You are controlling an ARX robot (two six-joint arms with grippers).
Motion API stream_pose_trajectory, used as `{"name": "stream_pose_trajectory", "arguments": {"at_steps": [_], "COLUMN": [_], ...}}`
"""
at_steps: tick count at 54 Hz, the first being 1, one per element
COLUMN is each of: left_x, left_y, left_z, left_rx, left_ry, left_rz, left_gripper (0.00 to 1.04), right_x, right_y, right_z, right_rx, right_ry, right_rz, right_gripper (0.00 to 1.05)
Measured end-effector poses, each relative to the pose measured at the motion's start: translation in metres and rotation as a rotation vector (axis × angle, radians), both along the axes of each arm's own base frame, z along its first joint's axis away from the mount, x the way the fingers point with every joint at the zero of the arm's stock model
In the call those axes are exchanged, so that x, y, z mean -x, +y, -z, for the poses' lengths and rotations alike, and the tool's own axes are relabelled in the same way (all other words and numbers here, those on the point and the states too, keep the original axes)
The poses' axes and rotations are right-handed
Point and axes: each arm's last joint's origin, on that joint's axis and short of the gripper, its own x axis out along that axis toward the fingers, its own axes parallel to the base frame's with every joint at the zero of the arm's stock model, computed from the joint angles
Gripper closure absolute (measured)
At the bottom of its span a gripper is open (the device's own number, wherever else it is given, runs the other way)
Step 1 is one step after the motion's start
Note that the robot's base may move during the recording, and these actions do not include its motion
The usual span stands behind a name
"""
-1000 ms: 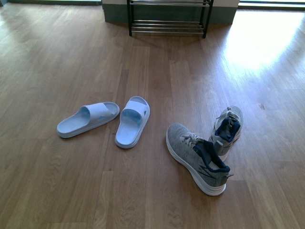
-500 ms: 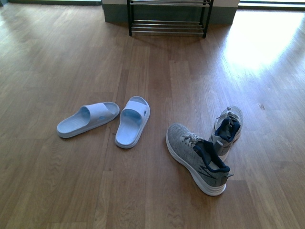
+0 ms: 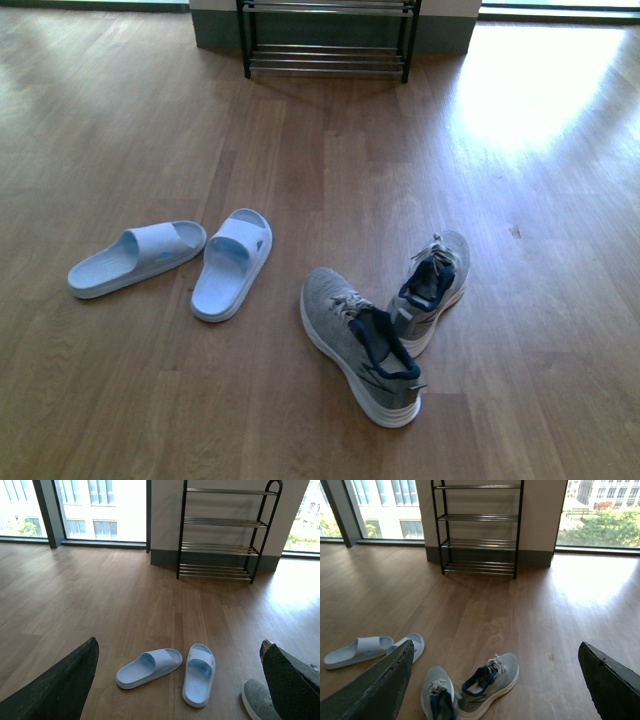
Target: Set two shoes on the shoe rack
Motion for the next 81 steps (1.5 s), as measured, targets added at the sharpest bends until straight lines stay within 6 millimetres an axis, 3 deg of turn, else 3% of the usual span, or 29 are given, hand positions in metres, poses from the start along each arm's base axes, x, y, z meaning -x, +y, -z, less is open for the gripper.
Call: {"name": "stream_pose_trajectory", "arguments": {"at_steps": [81], "left_x": [0.0000], "left_y": [-0.0001], "left_z": [0.0000], "left_rx": [0.000], "left_ry": [0.000], "left_rz": [0.002], "left_gripper": [0.09], "right_x": [0.0000], "right_y": [-0.0001], "right_z": [0.0000], "right_rx": [0.000], "right_ry": [0.000], "right_rz": [0.005], "right_gripper": [0.09]}}
